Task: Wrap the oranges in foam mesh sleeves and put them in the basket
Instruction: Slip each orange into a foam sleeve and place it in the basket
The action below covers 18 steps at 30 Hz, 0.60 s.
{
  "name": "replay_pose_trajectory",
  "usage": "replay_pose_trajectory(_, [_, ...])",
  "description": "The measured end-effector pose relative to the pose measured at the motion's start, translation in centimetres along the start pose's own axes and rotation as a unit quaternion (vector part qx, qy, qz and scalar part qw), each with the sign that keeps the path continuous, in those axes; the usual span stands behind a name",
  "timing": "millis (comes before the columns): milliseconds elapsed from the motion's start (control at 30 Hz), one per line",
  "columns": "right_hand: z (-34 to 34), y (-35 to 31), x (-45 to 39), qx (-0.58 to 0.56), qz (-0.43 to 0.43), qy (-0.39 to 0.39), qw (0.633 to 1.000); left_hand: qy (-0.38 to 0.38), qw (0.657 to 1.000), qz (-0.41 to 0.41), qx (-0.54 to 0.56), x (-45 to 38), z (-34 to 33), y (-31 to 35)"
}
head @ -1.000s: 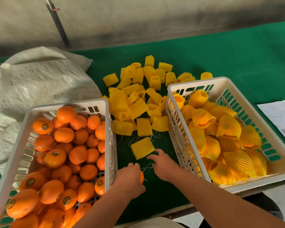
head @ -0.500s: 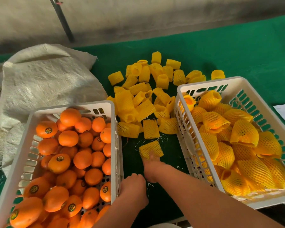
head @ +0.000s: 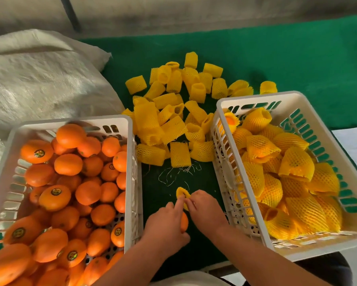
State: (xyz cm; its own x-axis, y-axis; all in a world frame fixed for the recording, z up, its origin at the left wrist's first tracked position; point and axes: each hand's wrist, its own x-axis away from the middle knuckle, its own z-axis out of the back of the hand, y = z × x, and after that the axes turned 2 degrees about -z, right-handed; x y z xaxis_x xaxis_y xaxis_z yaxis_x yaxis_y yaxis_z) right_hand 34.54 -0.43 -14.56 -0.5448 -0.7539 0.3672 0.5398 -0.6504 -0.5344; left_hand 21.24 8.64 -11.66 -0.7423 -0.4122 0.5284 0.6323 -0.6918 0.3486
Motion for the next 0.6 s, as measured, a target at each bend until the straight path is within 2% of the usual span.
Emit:
replay_pose_trajectory(167, [-0.6, 0.4, 1.1, 0.015, 0.007, 0.006, 1.000, -0.062, 0.996, 0.000, -0.067, 0.3, -0.2, 0.4])
replay_pose_trajectory(233, [-0.5, 0.2, 1.7, 0.020, 0.036, -0.016, 0.999, -0.075, 0.994, -0.001, -0.086, 0.3, -0.1, 0.4])
replay_pose_trajectory(300, [-0.3, -0.1, 2.0, 0.073, 0.055, -0.062, 0.994, -0.074, 0.993, -0.001, -0.094, 0.4, 0.0, 0.4])
replay_pose_trajectory(367, [0.0, -0.6, 2.0, 0.125, 0.035, -0.110, 0.985, -0.072, 0.992, -0.006, -0.103, 0.4, 0.0, 0.6])
replay_pose_trajectory(433, [0.1, -1.2, 1.6, 0.136, -0.021, -0.127, 0.982, -0.076, 0.990, -0.016, -0.115, 0.6, 0.0, 0.7])
replay_pose_trajectory(533, [0.8, -1.3, 1.0, 0.054, -0.140, -0.054, 0.987, -0.089, 0.986, -0.035, -0.139, 1.0, -0.1, 0.6])
replay_pose_trajectory(600, [1.5, -1.0, 0.9, 0.033, -0.160, 0.011, 0.986, -0.091, 0.983, -0.050, -0.150, 1.4, -0.2, 0.6])
